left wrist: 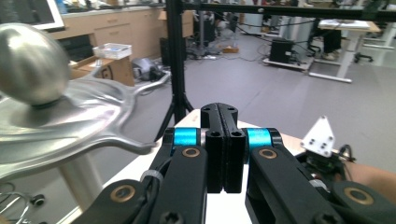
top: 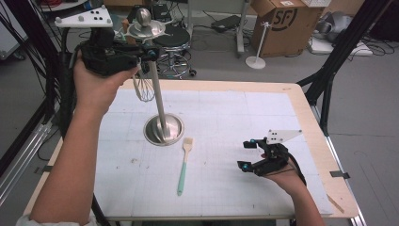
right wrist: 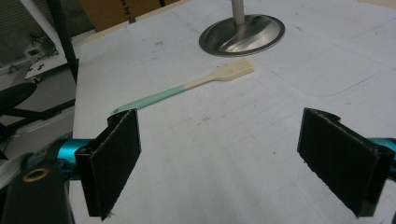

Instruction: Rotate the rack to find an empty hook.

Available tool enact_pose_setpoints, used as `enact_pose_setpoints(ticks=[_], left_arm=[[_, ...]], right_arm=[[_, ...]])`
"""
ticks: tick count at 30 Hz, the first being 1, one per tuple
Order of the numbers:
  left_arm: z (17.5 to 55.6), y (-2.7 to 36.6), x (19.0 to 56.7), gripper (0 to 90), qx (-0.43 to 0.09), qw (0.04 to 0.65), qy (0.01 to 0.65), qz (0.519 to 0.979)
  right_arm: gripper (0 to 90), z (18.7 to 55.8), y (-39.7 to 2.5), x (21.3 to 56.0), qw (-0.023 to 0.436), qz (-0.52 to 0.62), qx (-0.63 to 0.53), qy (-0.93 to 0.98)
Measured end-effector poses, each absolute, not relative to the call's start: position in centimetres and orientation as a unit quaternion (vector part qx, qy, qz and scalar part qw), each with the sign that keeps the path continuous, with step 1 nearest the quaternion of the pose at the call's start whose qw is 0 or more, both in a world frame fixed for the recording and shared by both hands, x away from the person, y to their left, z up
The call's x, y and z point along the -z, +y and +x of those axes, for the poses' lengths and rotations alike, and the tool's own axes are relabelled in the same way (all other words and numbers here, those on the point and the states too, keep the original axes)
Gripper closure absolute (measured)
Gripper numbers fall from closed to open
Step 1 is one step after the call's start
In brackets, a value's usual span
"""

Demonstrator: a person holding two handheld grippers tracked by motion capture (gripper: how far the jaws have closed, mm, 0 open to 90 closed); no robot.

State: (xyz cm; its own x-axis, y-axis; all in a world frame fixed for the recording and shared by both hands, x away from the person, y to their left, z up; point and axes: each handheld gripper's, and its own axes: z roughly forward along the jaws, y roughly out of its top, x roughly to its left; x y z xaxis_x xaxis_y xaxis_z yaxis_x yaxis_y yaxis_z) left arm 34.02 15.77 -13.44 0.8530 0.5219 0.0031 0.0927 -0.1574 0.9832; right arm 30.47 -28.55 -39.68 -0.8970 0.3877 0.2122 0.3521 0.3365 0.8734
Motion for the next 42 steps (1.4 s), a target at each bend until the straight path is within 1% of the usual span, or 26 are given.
enact_pose_setpoints(ticks=[8,26,34,42], left_arm=[[33.9,16.0,13.4,89.7,-0.185,0.612,0.209,0.74],[33.7,18.3,13.3,89.7,-0.214,0.605,0.235,0.73],[34.2,19.7,14.2,89.7,-0.207,0.621,0.254,0.712],[34.5,20.2,14.2,89.7,-0.208,0.628,0.265,0.701]], right_arm=[[12.9,30.5,-28.6,39.7,0.018,0.227,-0.53,0.817],[13.1,30.5,-28.6,39.7,0.015,0.228,-0.53,0.816],[13.1,30.5,-28.6,39.7,0.017,0.227,-0.529,0.818],[13.1,30.5,-28.5,39.7,0.017,0.229,-0.528,0.818]])
